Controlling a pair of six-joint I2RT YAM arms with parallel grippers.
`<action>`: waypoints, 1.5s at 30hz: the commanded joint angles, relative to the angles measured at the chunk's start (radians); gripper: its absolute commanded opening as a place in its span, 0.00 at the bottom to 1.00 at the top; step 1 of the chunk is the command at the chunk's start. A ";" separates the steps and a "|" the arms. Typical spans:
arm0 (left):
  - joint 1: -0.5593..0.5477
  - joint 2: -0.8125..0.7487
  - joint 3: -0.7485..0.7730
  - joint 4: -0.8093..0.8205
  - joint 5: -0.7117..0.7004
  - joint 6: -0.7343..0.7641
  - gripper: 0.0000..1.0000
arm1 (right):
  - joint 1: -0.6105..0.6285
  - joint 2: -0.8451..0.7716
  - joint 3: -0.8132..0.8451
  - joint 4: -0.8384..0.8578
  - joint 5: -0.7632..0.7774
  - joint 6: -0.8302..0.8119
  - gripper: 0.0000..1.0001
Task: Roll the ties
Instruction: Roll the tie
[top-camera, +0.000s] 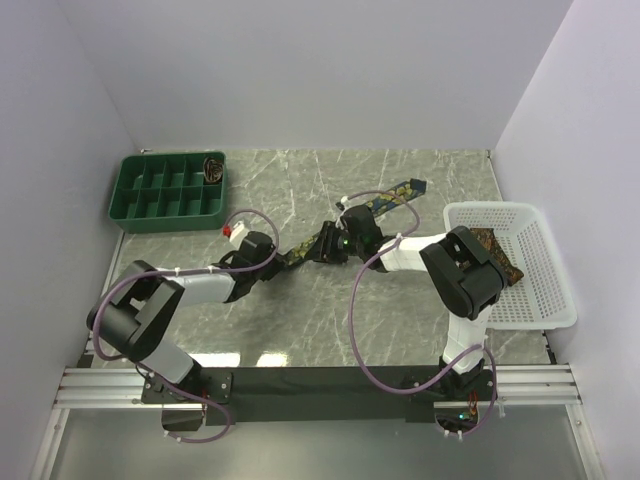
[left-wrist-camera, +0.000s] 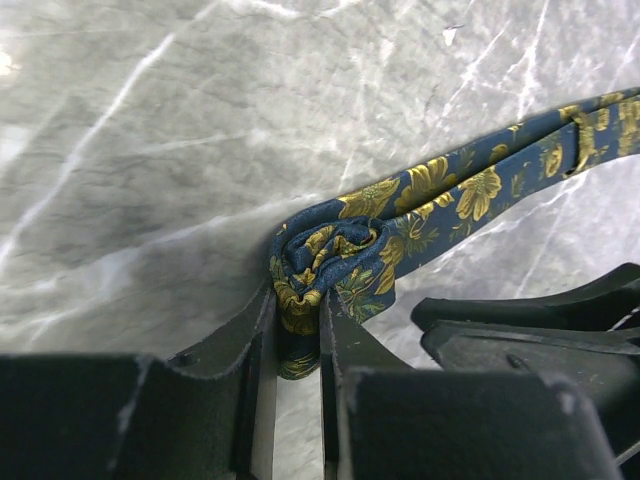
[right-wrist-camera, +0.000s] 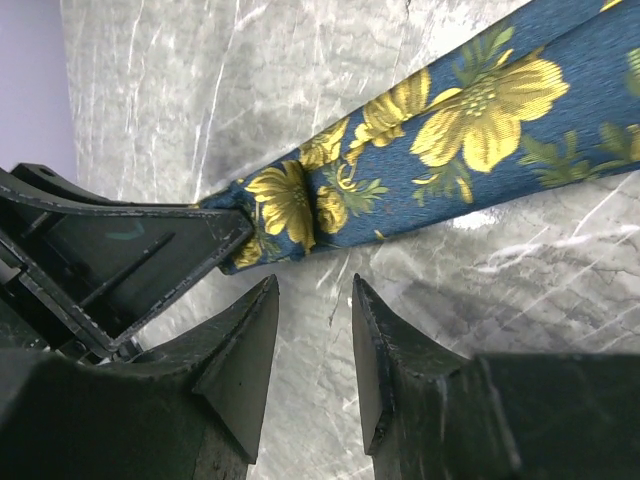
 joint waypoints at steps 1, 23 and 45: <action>0.005 -0.025 0.027 -0.174 -0.042 0.076 0.11 | 0.006 -0.017 0.044 0.017 -0.028 -0.036 0.43; 0.014 -0.230 0.136 -0.748 -0.081 0.151 0.12 | 0.204 0.074 0.154 0.000 -0.017 -0.027 0.26; 0.017 -0.219 0.199 -0.736 -0.003 0.167 0.20 | 0.253 0.210 0.183 0.052 -0.058 0.027 0.14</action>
